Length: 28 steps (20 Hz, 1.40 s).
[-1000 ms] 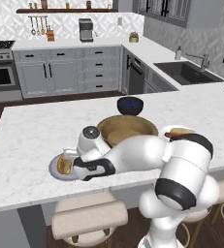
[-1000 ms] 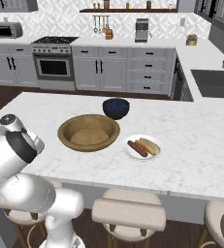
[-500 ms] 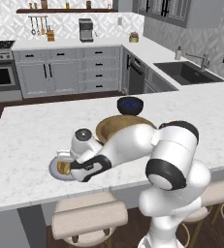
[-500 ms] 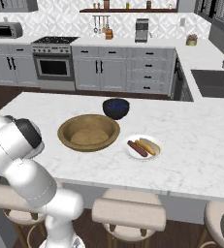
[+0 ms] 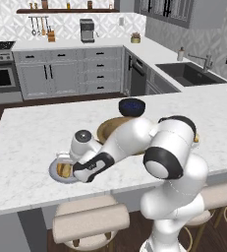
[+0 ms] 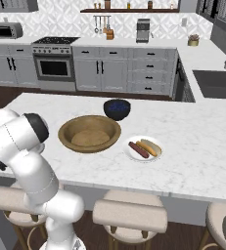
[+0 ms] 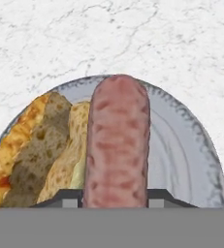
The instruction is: Place one bun and one sausage from the bowl on each plate.
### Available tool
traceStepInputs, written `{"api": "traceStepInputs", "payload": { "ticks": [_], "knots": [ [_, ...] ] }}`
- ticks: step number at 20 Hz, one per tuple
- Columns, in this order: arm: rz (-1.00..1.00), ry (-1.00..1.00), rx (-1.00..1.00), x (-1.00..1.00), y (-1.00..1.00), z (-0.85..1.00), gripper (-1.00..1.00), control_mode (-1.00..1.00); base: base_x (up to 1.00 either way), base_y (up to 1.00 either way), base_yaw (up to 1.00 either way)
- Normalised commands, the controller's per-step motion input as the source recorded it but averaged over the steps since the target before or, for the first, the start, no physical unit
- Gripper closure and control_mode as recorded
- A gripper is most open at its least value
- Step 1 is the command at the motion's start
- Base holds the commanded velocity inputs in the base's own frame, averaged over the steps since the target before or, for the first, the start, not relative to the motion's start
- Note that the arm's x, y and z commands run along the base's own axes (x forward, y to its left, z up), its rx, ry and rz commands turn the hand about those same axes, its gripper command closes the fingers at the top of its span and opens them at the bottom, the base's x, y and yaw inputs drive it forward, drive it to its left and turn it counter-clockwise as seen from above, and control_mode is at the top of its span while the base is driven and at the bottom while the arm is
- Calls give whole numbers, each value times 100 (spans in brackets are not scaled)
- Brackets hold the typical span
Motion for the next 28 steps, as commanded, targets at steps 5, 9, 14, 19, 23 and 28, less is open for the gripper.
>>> {"api": "traceStepInputs", "payload": {
  "ticks": [5, 9, 14, 19, 23, 28],
  "knots": [
    [0, 1, 0, 9, 2, 0, -100, -100, 0, 0, 0],
    [0, 0, 0, 0, 0, 0, -100, -100, 0, 0, 0],
    [0, 0, 0, 0, 0, 7, -100, -100, 0, 0, 0],
    [0, 0, 0, 0, 0, 36, -100, -100, 0, 0, 0],
    [2, 0, -8, 0, -9, 39, -100, -100, 0, 0, 0],
    [10, 0, -5, -6, -54, 53, -100, -100, 0, 0, 0]
  ]
}}
